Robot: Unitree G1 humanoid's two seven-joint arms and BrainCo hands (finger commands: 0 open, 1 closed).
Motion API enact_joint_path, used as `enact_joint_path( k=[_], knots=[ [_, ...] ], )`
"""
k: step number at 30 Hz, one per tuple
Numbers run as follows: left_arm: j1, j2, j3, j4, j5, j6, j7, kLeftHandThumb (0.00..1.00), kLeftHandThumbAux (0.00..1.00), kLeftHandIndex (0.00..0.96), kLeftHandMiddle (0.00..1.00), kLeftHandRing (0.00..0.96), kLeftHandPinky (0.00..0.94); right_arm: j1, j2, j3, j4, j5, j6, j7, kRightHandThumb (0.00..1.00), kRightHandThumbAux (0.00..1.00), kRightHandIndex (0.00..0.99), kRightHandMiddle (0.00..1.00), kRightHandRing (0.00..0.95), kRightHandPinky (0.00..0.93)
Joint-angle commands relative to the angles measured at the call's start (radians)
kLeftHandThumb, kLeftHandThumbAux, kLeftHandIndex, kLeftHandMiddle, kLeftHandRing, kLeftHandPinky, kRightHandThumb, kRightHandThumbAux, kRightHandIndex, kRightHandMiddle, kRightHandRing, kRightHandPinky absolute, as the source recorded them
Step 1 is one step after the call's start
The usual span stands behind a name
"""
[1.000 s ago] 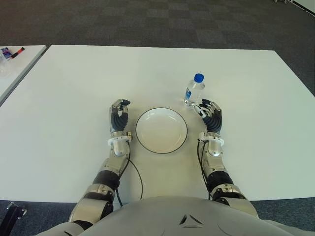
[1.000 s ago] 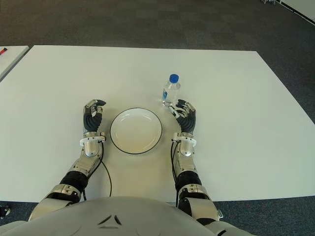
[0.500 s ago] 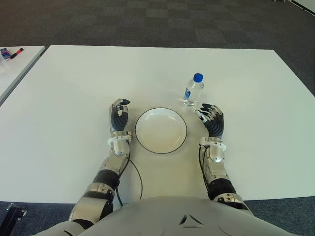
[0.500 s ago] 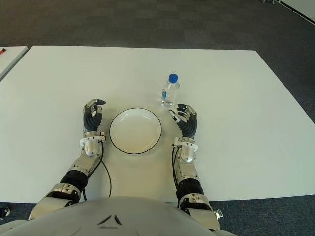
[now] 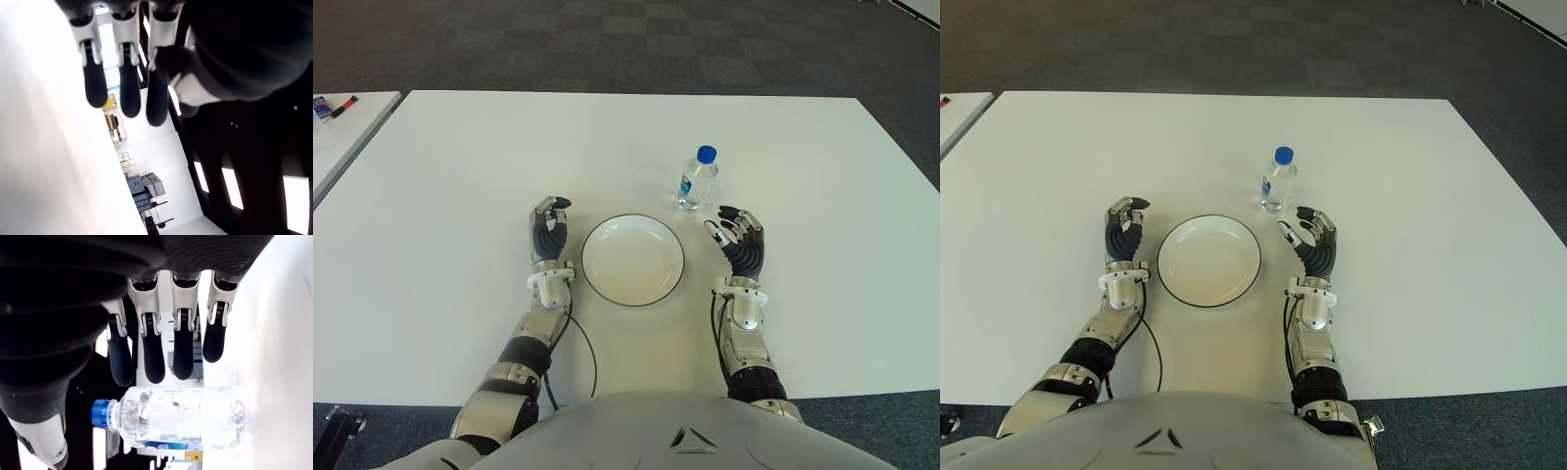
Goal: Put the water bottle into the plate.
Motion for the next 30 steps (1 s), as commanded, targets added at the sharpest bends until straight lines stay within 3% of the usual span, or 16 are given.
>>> enact_joint_path(
  k=[1,20,25,28,29,30],
  knots=[
    [0.002,0.01,-0.003,0.011,0.02,0.004,0.008,0.84,0.674,0.452,0.428,0.371,0.4,0.019,0.015,0.006,-0.024,0.014,0.02,0.011,0.718,0.727,0.408,0.357,0.311,0.296],
    [0.0,0.009,0.0,0.013,0.024,0.022,0.012,0.842,0.674,0.465,0.42,0.395,0.432,0.037,0.02,0.011,-0.065,0.032,0.036,0.035,0.716,0.728,0.406,0.366,0.317,0.289],
    [0.001,0.005,-0.002,0.009,0.03,0.023,0.017,0.843,0.673,0.463,0.425,0.404,0.44,0.038,0.017,0.013,-0.073,0.008,0.033,0.02,0.716,0.729,0.406,0.362,0.311,0.282],
    [0.003,0.007,-0.005,0.002,0.032,0.035,0.008,0.843,0.673,0.46,0.429,0.407,0.439,0.042,-0.002,0.024,-0.079,-0.063,0.049,-0.014,0.715,0.729,0.404,0.328,0.295,0.273],
    [0.003,0.007,-0.006,0.001,0.032,0.039,0.005,0.843,0.673,0.457,0.431,0.407,0.438,0.043,-0.007,0.027,-0.082,-0.08,0.058,-0.021,0.721,0.734,0.299,0.263,0.255,0.262],
    [0.004,0.008,-0.006,-0.002,0.031,0.042,0.002,0.843,0.673,0.456,0.432,0.407,0.437,0.046,-0.015,0.032,-0.091,-0.103,0.086,-0.026,0.724,0.736,0.261,0.24,0.241,0.257]
  ],
)
